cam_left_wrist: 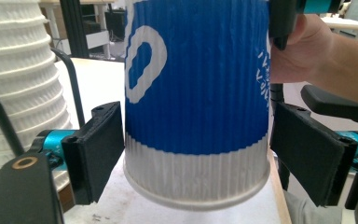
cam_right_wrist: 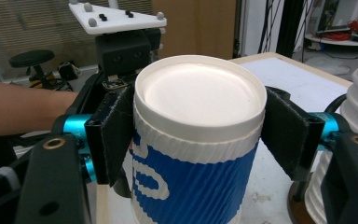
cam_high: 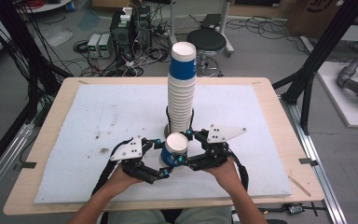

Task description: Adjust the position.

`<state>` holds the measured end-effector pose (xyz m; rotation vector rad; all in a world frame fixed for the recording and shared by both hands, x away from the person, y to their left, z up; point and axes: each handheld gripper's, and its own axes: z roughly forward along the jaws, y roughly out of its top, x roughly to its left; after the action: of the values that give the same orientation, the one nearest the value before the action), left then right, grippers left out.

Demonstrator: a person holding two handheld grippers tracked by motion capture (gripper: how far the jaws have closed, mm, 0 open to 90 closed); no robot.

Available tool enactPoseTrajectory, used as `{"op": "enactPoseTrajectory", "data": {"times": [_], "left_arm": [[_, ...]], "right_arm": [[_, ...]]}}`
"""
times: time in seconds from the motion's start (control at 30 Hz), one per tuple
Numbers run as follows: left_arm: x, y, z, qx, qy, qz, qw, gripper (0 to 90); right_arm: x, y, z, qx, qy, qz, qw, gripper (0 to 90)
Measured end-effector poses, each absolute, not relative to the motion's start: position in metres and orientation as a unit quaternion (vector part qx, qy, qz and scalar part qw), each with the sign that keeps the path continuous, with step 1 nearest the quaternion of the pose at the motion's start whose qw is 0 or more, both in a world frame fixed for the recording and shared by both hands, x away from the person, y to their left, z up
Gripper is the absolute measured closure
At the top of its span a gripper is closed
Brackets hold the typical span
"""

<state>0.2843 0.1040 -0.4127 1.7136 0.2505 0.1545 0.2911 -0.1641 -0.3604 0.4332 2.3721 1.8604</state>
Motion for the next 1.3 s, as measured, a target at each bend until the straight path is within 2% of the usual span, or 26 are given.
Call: {"op": "enactPoseTrajectory", "data": {"times": [0.37,0.43,0.47,0.5,1.07,1.13,1.3], "left_arm": [[0.284,0.107,-0.411,0.770,0.102,0.083,0.625,27.7],[0.284,0.107,-0.408,0.776,0.103,0.086,0.617,27.6],[0.284,0.108,-0.407,0.778,0.104,0.086,0.614,27.7],[0.285,0.109,-0.405,0.782,0.104,0.085,0.609,27.8],[0.284,0.116,-0.390,0.813,0.093,0.093,0.567,30.7],[0.284,0.117,-0.388,0.815,0.092,0.095,0.565,30.7],[0.283,0.119,-0.382,0.831,0.082,0.102,0.541,30.7]], "right_arm": [[0.292,-0.164,-0.364,0.142,0.782,0.605,0.049,30.1],[0.293,-0.163,-0.364,0.143,0.784,0.602,0.048,26.5],[0.292,-0.163,-0.364,0.145,0.787,0.598,0.052,19.8],[0.292,-0.162,-0.363,0.151,0.789,0.592,0.061,18.1],[0.301,-0.172,-0.326,0.079,0.844,0.529,0.046,18.1],[0.302,-0.171,-0.320,0.068,0.852,0.516,0.059,18.1],[0.306,-0.166,-0.311,0.049,0.871,0.486,0.058,18.1]]}}
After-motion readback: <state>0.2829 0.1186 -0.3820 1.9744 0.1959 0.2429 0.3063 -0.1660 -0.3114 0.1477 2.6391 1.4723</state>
